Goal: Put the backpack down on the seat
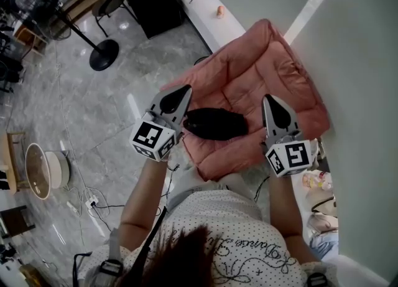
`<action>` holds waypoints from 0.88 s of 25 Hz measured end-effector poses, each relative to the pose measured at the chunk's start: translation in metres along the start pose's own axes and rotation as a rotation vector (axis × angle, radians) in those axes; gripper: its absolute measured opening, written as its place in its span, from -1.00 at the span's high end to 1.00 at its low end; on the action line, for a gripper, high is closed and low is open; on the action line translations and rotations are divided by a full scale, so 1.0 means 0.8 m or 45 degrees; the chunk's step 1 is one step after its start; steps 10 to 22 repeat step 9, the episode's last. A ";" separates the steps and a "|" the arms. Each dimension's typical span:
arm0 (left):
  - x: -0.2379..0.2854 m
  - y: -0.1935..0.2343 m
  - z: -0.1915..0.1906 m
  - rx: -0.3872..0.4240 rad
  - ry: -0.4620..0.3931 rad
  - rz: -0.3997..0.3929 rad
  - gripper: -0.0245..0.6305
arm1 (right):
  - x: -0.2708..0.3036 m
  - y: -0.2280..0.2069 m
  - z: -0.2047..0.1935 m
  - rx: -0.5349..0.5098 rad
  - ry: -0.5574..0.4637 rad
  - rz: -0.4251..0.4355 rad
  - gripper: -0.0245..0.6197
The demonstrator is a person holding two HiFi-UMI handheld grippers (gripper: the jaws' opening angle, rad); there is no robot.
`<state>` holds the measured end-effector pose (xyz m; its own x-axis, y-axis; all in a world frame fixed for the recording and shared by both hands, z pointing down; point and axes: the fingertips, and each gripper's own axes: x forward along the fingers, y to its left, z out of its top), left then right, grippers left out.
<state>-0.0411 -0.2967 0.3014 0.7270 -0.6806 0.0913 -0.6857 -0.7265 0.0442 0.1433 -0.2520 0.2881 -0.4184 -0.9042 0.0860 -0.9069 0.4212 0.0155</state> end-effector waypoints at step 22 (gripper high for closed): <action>0.001 0.009 -0.010 -0.013 0.015 0.002 0.91 | 0.010 -0.004 -0.014 0.120 0.029 0.009 0.90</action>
